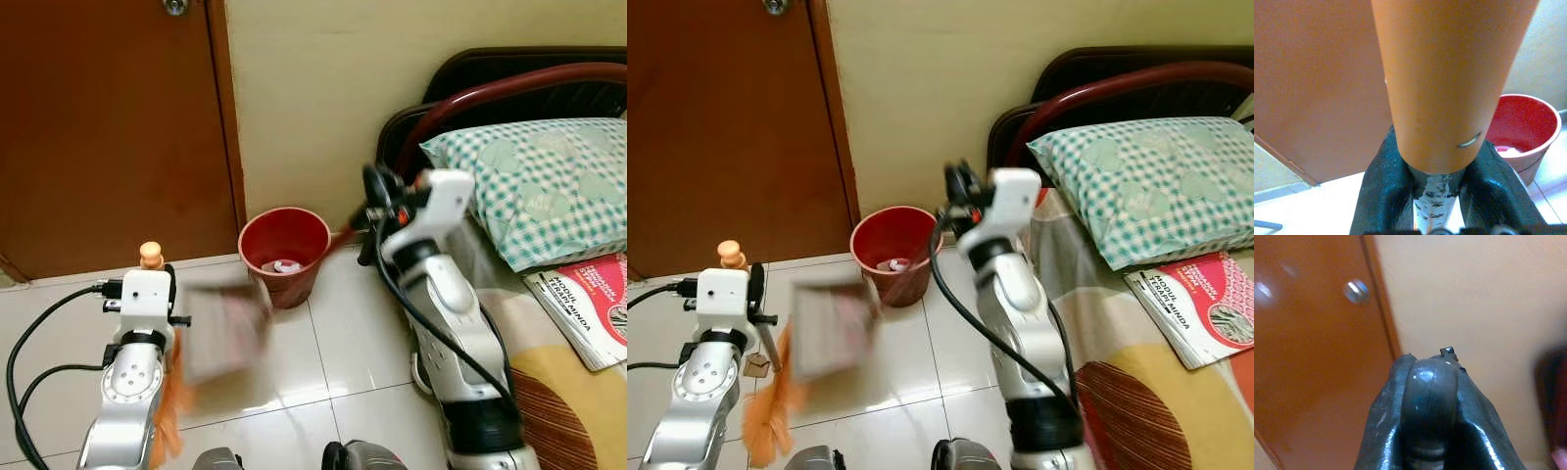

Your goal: Sweep floor

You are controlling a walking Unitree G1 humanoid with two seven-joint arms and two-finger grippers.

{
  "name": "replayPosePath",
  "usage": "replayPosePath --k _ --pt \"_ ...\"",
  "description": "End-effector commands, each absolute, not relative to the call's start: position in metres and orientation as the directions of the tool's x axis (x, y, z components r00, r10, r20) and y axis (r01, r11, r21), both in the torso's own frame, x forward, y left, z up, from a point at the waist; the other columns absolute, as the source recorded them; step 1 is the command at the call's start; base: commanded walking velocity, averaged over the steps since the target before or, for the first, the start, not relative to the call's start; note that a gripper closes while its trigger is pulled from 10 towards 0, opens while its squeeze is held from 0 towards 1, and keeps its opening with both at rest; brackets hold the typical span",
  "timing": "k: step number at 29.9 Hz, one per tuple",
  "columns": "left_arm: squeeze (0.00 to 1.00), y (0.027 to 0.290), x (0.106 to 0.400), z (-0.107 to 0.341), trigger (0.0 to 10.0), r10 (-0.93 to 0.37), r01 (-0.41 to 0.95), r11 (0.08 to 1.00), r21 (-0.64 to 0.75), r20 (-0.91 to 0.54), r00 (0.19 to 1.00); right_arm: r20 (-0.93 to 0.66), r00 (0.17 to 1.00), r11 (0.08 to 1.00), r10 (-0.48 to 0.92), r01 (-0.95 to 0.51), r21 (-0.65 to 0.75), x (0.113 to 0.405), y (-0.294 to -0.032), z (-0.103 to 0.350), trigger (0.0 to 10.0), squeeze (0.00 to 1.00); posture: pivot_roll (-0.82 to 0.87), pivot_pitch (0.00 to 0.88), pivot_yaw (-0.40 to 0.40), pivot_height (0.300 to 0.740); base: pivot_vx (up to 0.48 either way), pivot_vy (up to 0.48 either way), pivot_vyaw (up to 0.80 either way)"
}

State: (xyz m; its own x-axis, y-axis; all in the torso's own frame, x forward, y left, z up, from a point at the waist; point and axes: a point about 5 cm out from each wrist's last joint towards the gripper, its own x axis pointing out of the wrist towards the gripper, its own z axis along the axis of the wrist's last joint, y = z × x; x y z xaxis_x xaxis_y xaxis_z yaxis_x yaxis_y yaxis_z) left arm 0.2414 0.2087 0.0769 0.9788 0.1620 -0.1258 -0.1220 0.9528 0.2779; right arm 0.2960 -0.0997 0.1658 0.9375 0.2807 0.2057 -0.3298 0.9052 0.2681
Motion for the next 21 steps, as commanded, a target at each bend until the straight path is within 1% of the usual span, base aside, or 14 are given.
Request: replayPosePath --k 1,4,5,9,16,18,21 --pt "0.0 0.219 0.236 0.072 10.0 0.205 -0.141 0.93 0.34 -0.162 0.965 0.251 0.938 0.917 0.24 -0.304 0.258 0.293 -0.11 0.178 10.0 0.0 0.06 0.118 -0.061 0.74 0.0 0.0 0.0" --pt "0.0 0.22 0.237 0.078 10.0 0.203 -0.148 0.923 0.355 -0.124 0.971 0.203 0.961 0.94 0.187 -0.235 0.249 0.288 -0.129 0.167 10.0 0.0 0.06 0.119 -0.058 0.74 0.0 0.0 0.0" --pt "0.0 0.22 0.237 0.078 10.0 0.203 -0.148 0.923 0.355 -0.124 0.971 0.203 0.961 0.94 0.187 -0.235 0.249 0.288 -0.129 0.167 10.0 0.0 0.06 0.119 -0.058 0.74 0.0 0.0 0.0" --pt "0.0 0.209 0.25 0.095 10.0 0.147 -0.121 0.932 0.342 -0.053 0.988 0.101 0.991 0.975 0.086 -0.104 0.197 0.281 -0.16 0.14 10.0 0.0 0.05 0.119 -0.052 0.74 0.0 0.0 0.0" --pt "0.0 0.199 0.257 0.106 10.0 0.102 -0.093 0.936 0.34 -0.008 0.995 0.022 1.0 0.99 -0.012 0.009 0.138 0.282 -0.177 0.122 10.0 0.0 0.05 0.11 -0.046 0.74 0.0 0.0 0.0" --pt "0.0 0.198 0.258 0.107 10.0 0.099 -0.093 0.935 0.342 -0.001 0.995 0.016 1.0 0.991 -0.021 0.018 0.13 0.282 -0.179 0.12 10.0 0.0 0.05 0.11 -0.046 0.74 0.0 0.0 0.0" --pt "0.0 0.195 0.263 0.119 10.0 0.087 -0.098 0.94 0.327 0.05 0.995 0.004 1.0 0.991 -0.019 0.019 0.13 0.282 -0.18 0.117 10.0 0.0 0.05 0.102 -0.046 0.74 0.0 0.0 0.0"
